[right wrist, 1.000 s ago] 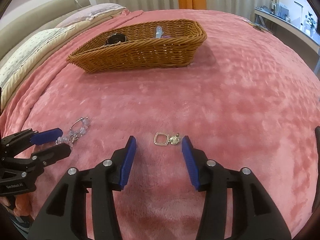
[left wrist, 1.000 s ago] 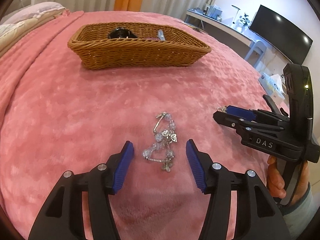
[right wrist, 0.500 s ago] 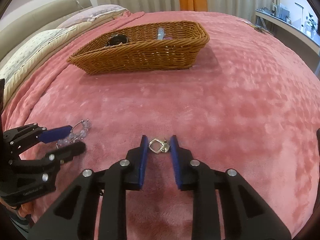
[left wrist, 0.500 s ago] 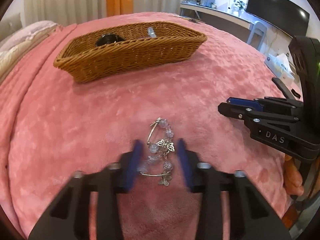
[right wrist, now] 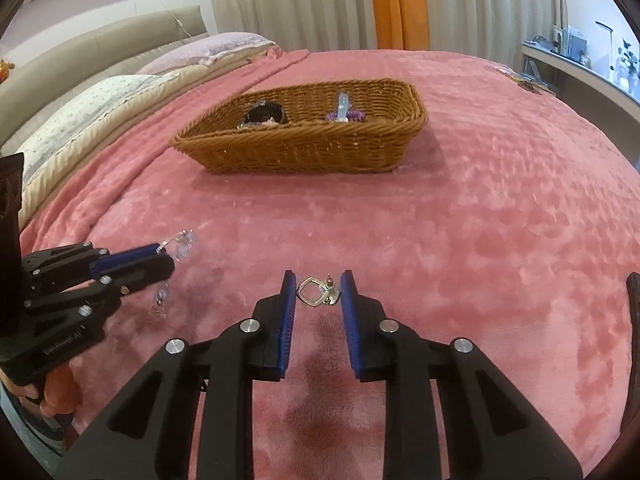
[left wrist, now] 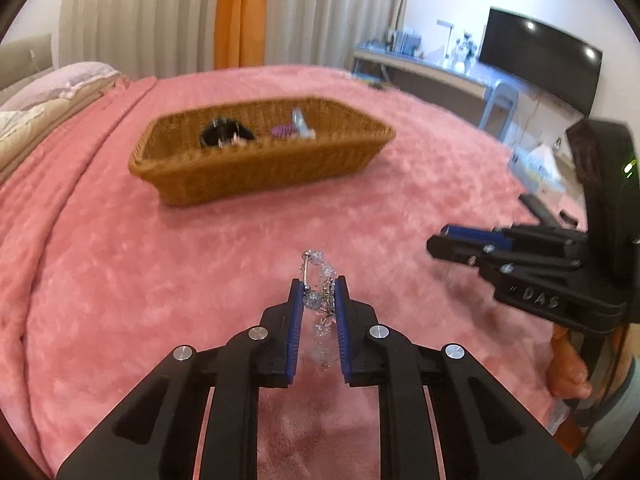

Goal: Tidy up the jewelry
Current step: 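Grasp the silver charm bracelet with left tool while right tool grasps metal ring charm, then carry charm bracelet and ring charm into the basket and open both tools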

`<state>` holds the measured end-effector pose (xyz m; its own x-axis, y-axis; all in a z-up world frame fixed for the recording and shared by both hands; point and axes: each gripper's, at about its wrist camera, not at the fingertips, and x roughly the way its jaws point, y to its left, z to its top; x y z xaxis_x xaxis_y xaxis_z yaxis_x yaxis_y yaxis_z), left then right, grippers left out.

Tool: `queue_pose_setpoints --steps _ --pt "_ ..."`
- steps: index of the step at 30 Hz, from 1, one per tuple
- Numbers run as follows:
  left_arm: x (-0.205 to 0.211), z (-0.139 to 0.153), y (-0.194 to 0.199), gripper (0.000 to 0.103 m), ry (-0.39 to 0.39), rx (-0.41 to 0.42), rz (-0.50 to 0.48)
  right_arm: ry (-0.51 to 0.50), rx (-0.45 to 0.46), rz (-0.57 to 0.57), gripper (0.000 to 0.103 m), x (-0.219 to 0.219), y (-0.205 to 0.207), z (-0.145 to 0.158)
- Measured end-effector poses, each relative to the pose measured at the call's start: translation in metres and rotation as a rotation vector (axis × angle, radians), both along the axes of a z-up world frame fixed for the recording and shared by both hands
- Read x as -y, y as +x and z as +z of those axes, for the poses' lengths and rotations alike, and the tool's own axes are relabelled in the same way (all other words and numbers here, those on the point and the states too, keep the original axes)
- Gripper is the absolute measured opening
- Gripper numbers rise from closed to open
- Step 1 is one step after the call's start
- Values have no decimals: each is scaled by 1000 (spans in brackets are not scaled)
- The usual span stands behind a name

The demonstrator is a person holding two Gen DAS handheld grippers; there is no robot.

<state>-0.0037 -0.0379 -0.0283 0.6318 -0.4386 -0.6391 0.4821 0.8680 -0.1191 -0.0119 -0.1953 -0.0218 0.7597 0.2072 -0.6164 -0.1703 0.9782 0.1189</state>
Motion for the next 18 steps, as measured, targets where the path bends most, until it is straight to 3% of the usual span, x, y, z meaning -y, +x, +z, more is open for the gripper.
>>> queue_pose_setpoints --steps 10,18 --pt "-8 45 -4 14 -94 136 10 -8 87 3 20 -3 1 40" --pt "-11 90 39 14 -136 214 59 31 163 -27 20 3 37 81"
